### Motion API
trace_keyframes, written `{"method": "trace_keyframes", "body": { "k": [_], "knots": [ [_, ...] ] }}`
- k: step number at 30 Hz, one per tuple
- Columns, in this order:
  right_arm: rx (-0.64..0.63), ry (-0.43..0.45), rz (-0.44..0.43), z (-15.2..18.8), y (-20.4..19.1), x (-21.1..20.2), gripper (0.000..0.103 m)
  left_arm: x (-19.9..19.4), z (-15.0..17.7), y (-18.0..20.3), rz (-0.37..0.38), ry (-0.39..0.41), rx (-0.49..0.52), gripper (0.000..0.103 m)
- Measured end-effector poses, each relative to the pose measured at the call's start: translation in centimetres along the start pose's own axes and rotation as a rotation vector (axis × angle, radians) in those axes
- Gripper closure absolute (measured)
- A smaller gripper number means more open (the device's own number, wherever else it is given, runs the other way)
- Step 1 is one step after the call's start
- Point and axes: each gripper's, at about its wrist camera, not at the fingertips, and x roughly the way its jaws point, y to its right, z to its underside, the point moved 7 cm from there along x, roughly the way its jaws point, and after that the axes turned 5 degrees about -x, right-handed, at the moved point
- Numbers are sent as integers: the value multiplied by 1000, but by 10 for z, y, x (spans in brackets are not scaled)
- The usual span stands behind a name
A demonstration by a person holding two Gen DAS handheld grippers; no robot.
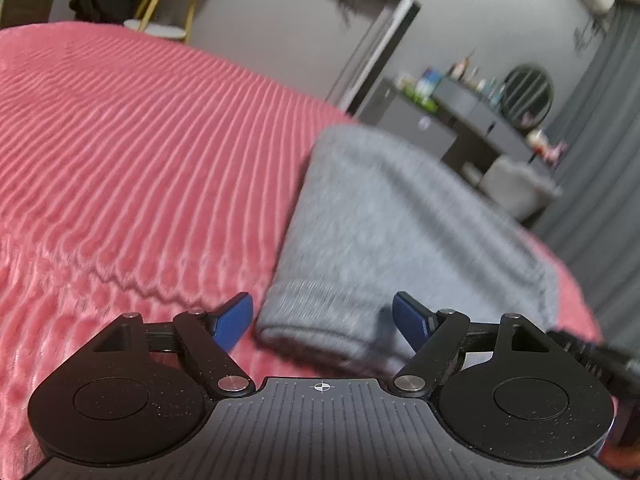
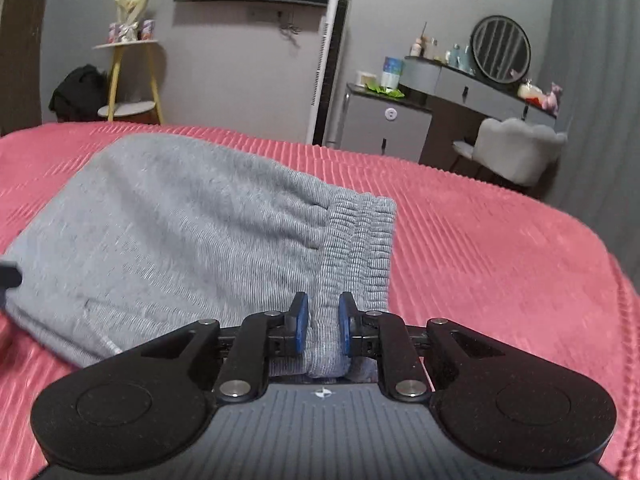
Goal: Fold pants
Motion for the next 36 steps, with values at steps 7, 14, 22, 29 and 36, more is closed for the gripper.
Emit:
{"method": "trace_keyframes", "body": {
  "k": [7,14,22,29,36],
  "knots": [
    [379,-63,-151,30,21,-21,57,0,1,-7,-1,-21,-78,20],
    [991,-95,-412,73,64,-11,39,2,9,-9,12,-50,-113,20],
    [1128,-96,-508,62,51,13,16,8,15,-6,-15,-65,-86,18],
    [1235,-92,-500,67,52,34,13,12,14,-6,-21,-64,-90,17],
    [1008,-117,-342,50,51,32,57,13,14,-5,-31,-62,-74,16]
  ]
}}
